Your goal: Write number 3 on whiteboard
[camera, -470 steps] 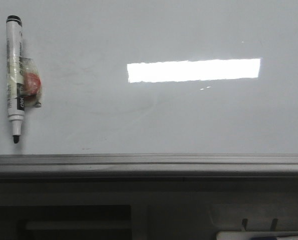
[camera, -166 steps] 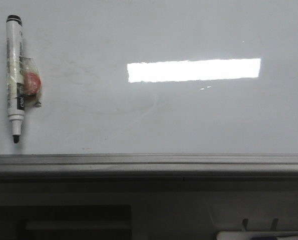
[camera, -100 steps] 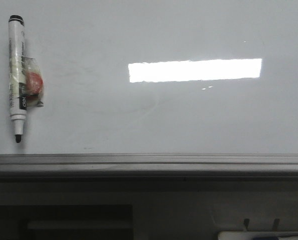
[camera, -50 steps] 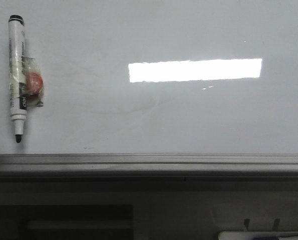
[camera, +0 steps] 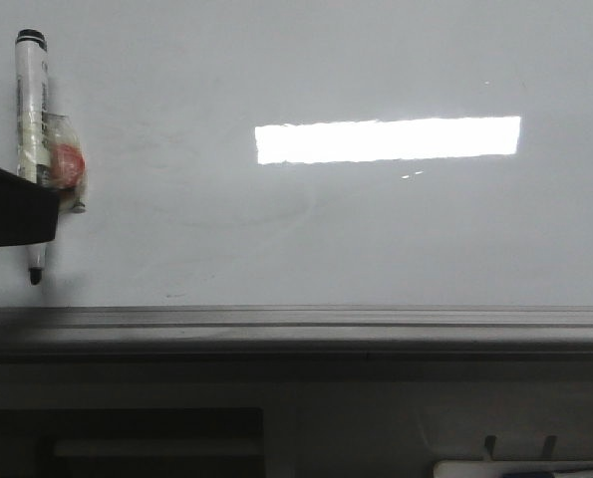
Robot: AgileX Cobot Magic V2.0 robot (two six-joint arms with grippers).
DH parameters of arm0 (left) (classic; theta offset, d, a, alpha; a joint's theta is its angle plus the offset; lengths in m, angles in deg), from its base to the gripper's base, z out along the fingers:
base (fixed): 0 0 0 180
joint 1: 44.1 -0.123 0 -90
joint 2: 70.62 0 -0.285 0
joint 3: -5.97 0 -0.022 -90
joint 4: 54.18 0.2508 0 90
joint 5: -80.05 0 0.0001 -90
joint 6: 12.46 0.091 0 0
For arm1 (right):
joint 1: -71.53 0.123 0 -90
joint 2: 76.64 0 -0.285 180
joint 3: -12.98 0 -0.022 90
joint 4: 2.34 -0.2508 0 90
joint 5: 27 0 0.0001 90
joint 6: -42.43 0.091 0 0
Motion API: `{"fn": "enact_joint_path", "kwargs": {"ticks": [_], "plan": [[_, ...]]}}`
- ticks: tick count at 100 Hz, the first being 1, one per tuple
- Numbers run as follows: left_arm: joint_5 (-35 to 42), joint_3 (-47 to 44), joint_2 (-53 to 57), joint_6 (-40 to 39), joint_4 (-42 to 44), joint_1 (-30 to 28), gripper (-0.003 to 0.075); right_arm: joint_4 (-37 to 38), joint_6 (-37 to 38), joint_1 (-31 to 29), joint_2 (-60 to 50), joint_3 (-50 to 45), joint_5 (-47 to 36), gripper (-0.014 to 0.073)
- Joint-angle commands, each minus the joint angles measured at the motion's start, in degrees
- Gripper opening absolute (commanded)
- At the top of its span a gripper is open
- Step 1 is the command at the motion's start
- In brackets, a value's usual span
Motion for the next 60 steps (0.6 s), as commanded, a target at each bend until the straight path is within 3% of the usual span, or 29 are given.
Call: {"fn": "enact_joint_path", "kwargs": {"ticks": [1, 28, 37, 44, 55, 60], "plan": [[6.48, 1.96, -1.63, -0.35, -0.73, 1.51, 0.0452, -0.36, -0.14, -0.38, 0.75, 1.84, -4.29, -0.0041], [9.97, 1.96, -6.18, -0.35, -4.43, 2.13, 0.0452, -0.36, -0.14, -0.38, 0.75, 1.84, -4.29, -0.0041], [10.79, 1.96, -6.99, -0.35, -5.53, 2.13, 0.042, -0.36, -0.14, -0.38, 0.75, 1.84, -4.29, -0.0041], [9.66, 1.96, -7.27, -0.35, -6.88, 2.13, 0.0333, -0.36, -0.14, -0.38, 0.75, 1.84, -4.29, -0.0041], [8.29, 1.96, -7.27, -0.35, -6.63, 2.13, 0.0055, -0.36, -0.14, -0.38, 0.75, 1.84, -4.19, -0.0041], [8.29, 1.96, -7.27, -0.35, -5.91, 2.13, -0.0018, -0.36, -0.14, -0.38, 0.75, 1.94, -4.19, -0.0041]]}}
